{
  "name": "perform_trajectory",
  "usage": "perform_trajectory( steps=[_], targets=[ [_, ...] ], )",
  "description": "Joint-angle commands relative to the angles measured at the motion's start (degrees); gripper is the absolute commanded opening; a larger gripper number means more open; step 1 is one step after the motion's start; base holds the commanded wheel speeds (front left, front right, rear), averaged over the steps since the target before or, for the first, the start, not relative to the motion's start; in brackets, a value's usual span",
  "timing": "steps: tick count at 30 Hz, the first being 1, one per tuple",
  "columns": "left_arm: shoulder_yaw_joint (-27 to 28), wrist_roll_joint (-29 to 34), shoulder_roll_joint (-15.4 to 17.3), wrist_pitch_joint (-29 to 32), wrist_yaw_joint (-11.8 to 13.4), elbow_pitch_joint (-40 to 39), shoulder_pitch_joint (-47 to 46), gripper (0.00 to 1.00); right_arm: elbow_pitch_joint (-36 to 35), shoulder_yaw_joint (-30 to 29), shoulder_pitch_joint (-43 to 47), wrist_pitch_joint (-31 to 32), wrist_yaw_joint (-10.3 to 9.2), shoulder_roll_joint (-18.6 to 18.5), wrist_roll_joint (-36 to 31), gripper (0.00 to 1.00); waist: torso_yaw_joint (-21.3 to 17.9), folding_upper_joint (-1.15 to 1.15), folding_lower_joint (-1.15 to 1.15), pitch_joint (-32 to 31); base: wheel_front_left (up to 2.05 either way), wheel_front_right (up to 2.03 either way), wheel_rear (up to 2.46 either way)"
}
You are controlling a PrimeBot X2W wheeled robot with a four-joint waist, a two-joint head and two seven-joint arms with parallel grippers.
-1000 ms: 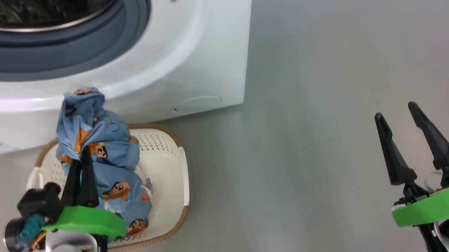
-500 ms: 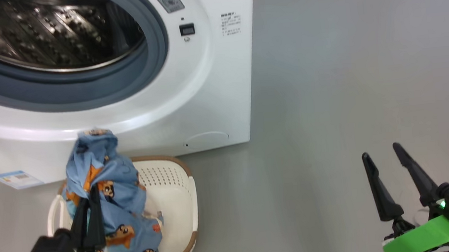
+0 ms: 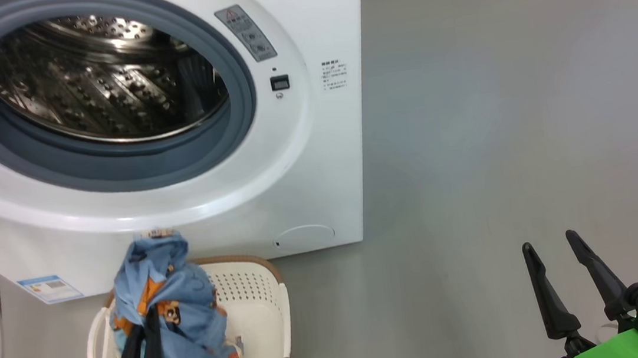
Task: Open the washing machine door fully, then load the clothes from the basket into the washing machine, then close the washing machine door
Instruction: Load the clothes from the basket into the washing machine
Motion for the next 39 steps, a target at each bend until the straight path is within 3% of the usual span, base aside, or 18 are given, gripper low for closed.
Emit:
perform_trajectory(
  steps=[1, 17, 39],
  targets=[
    [1.96, -0.03, 1.16, 0.01, 0.64, -2.62, -0.31, 0.0, -1.83, 1.36, 0.05, 0.1, 0.51, -0.14, -0.96, 1.0, 0.16, 0.0, 0.0, -1.38, 0.0, 0.0, 0.0],
    [2.18, -1.45, 1.68, 1.68, 1.73, -4.89, 2.33, 0.0, -2.62, 1.04, 1.69, 0.78, 0.51, 0.93, -1.53, 1.0, 0.02, 0.0, 0.0, -3.82, 0.0, 0.0, 0.0],
    [1.11, -2.94, 1.19, 1.16, 2.24, -2.5, -0.44, 0.0, -3.12, 1.64, 0.98, 0.84, 0.51, 0.81, -1.15, 1.0, -0.08, 0.0, 0.0, -1.38, 0.0, 0.0, 0.0]
  ],
)
